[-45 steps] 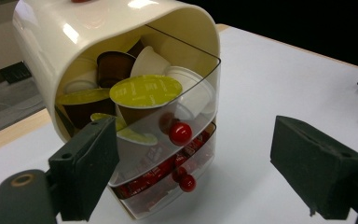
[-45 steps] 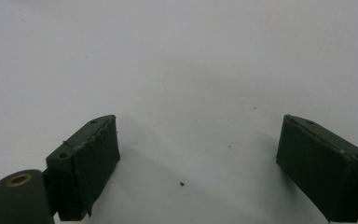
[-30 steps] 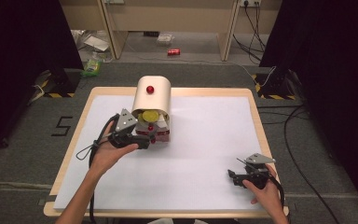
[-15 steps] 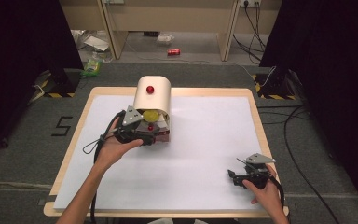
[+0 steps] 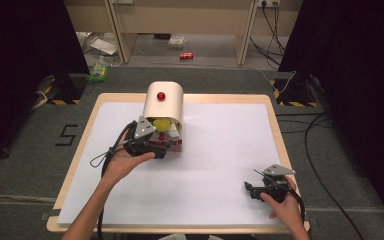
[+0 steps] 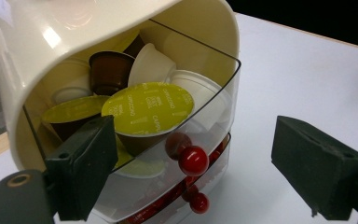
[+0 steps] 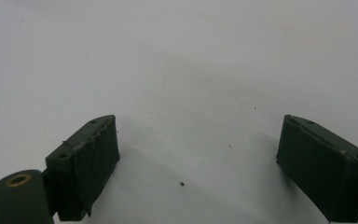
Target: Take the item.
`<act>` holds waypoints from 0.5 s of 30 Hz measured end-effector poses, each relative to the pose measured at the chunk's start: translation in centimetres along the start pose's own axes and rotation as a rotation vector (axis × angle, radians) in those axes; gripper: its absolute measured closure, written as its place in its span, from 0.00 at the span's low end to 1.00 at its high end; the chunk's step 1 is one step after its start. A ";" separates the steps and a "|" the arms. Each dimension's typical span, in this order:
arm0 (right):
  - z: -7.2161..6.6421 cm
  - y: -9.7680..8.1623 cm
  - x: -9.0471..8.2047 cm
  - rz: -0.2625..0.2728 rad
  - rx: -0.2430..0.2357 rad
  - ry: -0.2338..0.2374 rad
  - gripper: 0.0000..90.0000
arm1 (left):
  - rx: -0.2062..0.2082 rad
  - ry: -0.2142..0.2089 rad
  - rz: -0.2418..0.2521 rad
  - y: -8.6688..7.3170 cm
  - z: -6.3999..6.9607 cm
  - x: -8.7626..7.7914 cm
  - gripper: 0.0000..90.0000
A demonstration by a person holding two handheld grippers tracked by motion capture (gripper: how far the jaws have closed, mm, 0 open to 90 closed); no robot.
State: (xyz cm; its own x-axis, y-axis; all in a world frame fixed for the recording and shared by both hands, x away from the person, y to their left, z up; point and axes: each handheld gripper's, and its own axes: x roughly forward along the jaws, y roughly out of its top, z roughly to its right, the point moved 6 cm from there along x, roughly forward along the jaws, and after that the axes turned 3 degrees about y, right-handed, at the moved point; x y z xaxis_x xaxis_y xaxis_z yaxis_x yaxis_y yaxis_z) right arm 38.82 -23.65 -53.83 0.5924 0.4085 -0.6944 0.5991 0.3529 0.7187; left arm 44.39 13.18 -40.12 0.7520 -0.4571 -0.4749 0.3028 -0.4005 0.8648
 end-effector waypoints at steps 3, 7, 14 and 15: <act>0.1 0.0 0.0 0.003 -0.005 -0.001 0.15 | -0.002 -0.015 0.004 0.1 0.3 -0.3 0.16; 0.0 0.0 0.0 0.002 -0.005 -0.001 0.15 | -0.020 -0.027 -0.002 0.1 0.5 -0.5 0.16; 0.0 0.0 0.0 0.003 -0.005 -0.001 0.15 | -0.022 -0.040 -0.003 -0.1 0.7 -0.8 0.16; 0.0 0.0 0.0 0.001 -0.002 0.000 0.15 | -0.023 -0.041 -0.003 -0.1 0.7 -0.9 0.16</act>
State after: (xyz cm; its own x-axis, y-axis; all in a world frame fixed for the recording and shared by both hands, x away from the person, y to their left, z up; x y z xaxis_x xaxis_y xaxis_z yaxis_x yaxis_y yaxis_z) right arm 38.84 -23.66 -53.83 0.5929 0.4087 -0.6938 0.5977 0.3541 0.7193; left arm 43.24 13.07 -39.93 0.7267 -0.4878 -0.4837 0.3190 -0.3840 0.8665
